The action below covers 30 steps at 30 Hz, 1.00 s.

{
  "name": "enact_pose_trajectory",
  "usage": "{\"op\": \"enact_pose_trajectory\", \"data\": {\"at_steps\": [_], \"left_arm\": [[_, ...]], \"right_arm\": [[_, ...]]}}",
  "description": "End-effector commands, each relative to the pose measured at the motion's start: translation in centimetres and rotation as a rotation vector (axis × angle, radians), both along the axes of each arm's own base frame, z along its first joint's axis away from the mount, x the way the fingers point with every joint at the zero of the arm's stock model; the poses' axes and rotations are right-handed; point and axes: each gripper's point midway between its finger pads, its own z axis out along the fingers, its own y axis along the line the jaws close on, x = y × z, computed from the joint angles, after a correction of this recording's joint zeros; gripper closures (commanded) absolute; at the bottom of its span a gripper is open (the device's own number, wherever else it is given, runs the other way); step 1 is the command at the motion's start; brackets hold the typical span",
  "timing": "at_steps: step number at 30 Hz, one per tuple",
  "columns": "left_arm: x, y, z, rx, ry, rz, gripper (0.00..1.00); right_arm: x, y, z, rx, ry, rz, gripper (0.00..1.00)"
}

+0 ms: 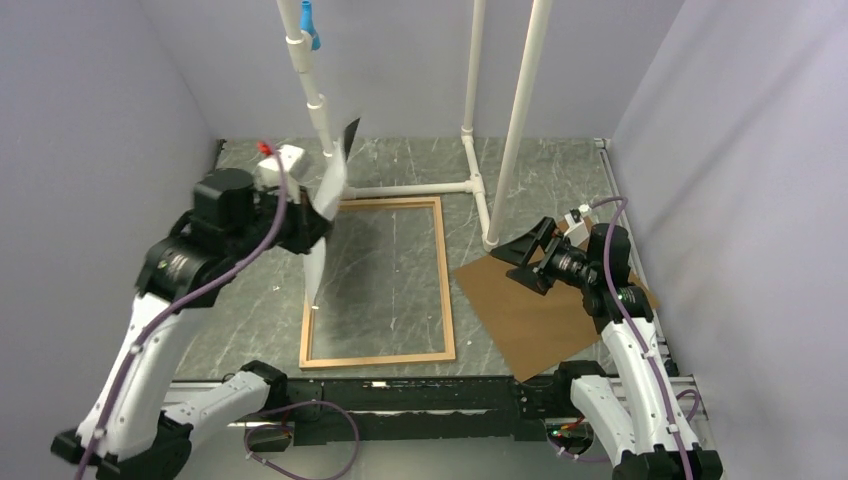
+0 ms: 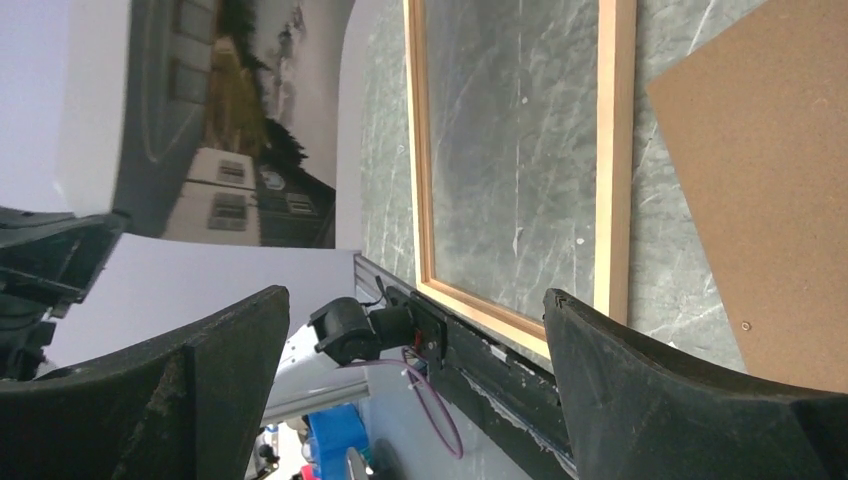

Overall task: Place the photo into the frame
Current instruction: Turn over the photo from the photo frame.

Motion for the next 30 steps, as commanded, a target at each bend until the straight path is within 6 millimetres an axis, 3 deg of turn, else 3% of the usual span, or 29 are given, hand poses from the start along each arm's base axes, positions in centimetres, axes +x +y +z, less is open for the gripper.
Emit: {"op": "enact_pose_trajectory", "data": {"at_steps": [1, 9, 18, 20, 21, 22, 25, 30], "left_arm": [[-0.4, -5.6, -1.4, 0.007, -0.015, -0.227, 1.0], [-2.2, -14.1, -7.4, -0.032, 0.131, -0.402, 1.0], [-7.6, -21.1, -13.4, -0.003, 0.276, -0.545, 0.97], [-8.3, -21.5, -14.3, 0.024, 0.299, -0.549, 0.71], [-8.5, -21.5, -14.6, 0.034, 0.306, -0.548, 0.49], [-8.5, -21.5, -14.5, 0.035, 0.305, -0.545, 0.33], [-8.7, -21.3, -13.6, 0.004, 0.28, -0.548, 0.04], [-9.3, -21.0, -11.9, -0.08, 0.246, -0.564, 0.01]], "right_arm": [[0.2, 0.3, 1.2, 0.027, -0.058, 0.021, 0.0], [0.0, 0.6, -2.0, 0.05, 0.01, 0.039, 0.0], [-0.2, 0.5, -4.0, 0.057, 0.053, 0.017, 0.0], [-0.5, 0.5, -4.8, 0.054, 0.074, 0.014, 0.0], [-0.5, 0.3, -5.3, 0.039, 0.081, 0.005, 0.0], [-0.6, 0.2, -5.9, 0.023, 0.094, -0.001, 0.0], [-0.9, -0.4, -7.7, -0.032, 0.116, -0.009, 0.0], [-1.4, -0.8, -10.6, -0.083, 0.174, -0.007, 0.0]]}}
